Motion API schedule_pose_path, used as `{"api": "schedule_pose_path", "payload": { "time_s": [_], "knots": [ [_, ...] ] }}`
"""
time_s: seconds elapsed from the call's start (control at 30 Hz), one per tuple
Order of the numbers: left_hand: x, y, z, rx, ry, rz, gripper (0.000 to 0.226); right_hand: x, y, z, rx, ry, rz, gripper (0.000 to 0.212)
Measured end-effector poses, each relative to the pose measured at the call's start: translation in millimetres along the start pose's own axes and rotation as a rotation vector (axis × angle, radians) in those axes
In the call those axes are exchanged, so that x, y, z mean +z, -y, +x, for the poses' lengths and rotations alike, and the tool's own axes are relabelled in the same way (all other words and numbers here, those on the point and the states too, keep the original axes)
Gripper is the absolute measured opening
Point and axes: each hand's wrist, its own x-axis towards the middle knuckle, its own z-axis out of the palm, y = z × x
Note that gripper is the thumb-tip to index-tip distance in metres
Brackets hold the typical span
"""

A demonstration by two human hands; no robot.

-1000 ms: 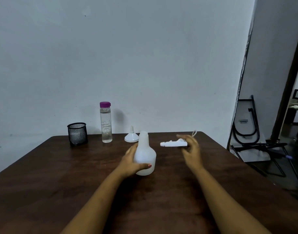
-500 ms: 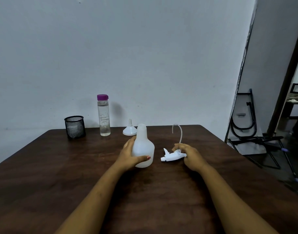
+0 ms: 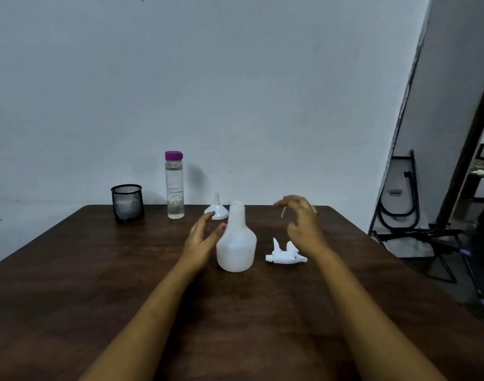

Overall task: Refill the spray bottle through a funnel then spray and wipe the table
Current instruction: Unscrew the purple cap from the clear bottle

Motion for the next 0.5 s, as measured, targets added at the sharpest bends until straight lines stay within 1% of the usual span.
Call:
{"api": "schedule_pose_path", "payload": {
  "time_s": [0.07,0.13,0.23,0.3,0.33,0.4,0.5],
  "knots": [
    [-18.2,-2.3,7.9,0.005,-0.104,-0.054,0.037,-1.5,38.6,7.1,-0.022,-0.145,0.130,0.059],
    [-41.1,-1.3,15.2,0.014,-0.218,-0.094,0.024,1.1,78.5,9.0,-0.081,-0.229,0.246,0.051],
    [-88.1,7.5,27.1,-0.011,-0.371,-0.039,0.018,31.2,131.3,11.0,-0.229,-0.221,0.403,0.040],
    [-118.9,14.6,34.8,-0.036,-0.453,-0.030,0.015,63.4,157.9,14.0,-0.229,-0.154,0.471,0.035],
    [-131.4,18.3,38.1,-0.047,-0.491,-0.026,0.014,81.0,167.5,16.7,-0.188,-0.099,0.502,0.034],
    [-147.4,24.6,44.1,-0.088,-0.536,-0.013,0.011,117.0,175.0,26.6,-0.044,0.016,0.539,0.035],
    [-158.4,31.0,58.8,-0.123,-0.533,0.036,0.009,172.4,169.4,50.9,0.224,0.108,0.576,0.037]
  ]
}}
